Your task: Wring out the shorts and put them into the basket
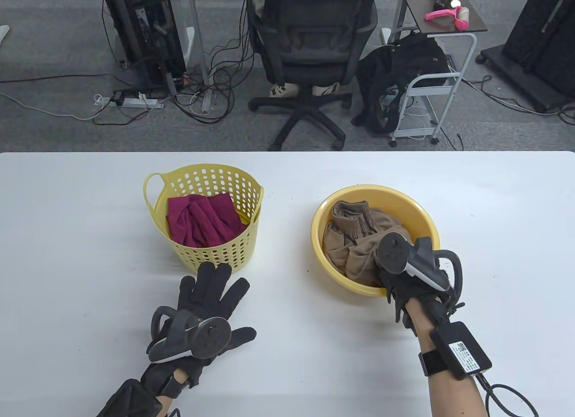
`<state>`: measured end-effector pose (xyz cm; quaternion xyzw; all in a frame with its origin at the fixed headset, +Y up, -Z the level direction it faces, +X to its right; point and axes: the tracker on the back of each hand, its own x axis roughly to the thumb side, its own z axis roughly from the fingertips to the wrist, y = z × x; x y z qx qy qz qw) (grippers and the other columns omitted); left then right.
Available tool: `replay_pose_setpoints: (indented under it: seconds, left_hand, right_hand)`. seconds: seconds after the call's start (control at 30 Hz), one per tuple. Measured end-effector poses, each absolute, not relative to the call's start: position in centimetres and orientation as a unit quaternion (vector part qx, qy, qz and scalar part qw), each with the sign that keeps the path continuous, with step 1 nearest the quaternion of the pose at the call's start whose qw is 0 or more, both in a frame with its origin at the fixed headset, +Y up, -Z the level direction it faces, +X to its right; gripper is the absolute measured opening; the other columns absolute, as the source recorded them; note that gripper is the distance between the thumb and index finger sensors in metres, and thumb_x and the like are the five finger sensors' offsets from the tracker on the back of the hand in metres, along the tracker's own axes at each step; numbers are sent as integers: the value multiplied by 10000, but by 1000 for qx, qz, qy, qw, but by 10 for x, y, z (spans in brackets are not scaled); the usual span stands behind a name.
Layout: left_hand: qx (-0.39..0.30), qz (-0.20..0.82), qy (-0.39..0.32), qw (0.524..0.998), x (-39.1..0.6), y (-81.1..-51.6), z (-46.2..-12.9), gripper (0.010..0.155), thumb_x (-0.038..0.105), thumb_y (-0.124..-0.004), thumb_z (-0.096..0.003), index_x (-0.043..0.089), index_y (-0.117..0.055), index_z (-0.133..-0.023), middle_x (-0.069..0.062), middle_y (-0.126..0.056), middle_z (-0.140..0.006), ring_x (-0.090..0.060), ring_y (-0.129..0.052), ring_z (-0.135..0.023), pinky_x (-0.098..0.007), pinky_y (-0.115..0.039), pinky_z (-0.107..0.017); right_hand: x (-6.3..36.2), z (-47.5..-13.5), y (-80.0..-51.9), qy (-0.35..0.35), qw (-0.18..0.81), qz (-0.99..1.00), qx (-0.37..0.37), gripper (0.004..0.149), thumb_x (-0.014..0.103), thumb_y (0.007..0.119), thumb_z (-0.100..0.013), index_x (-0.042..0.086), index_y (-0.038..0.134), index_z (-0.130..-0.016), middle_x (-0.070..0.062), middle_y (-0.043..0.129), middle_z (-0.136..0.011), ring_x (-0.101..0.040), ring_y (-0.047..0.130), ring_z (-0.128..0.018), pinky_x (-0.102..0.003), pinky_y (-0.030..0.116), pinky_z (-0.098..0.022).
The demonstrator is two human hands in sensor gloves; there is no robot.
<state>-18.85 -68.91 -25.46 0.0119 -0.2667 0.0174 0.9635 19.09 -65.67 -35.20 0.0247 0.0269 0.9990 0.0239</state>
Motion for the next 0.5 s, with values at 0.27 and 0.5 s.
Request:
replay_pose_setpoints:
  seconds: [0.27, 0.5]
  left_hand:
    - [12, 17, -265, 964, -190, -689, -255, 944, 707, -742, -489, 211, -337, -1183, -302, -245, -1252, -650, -264, -1104, -810, -318, -652]
    - [12, 19, -264, 964, -192, -688, -256, 948, 704, -746, -487, 212, -329, -1183, -300, -237, -1252, -651, -259, -1104, -809, -318, -654]
  right_hand:
    - [194, -341, -625, -15, 97, 995, 31, 727, 412, 877, -491, 40, 538, -1016, -190, 755, -933, -458, 814, -799, -542, 727, -597]
    - [184, -328, -596, -37, 169, 983, 59, 720, 417, 867, -503, 36, 535, -1016, -190, 753, -931, -458, 806, -802, -546, 719, -599]
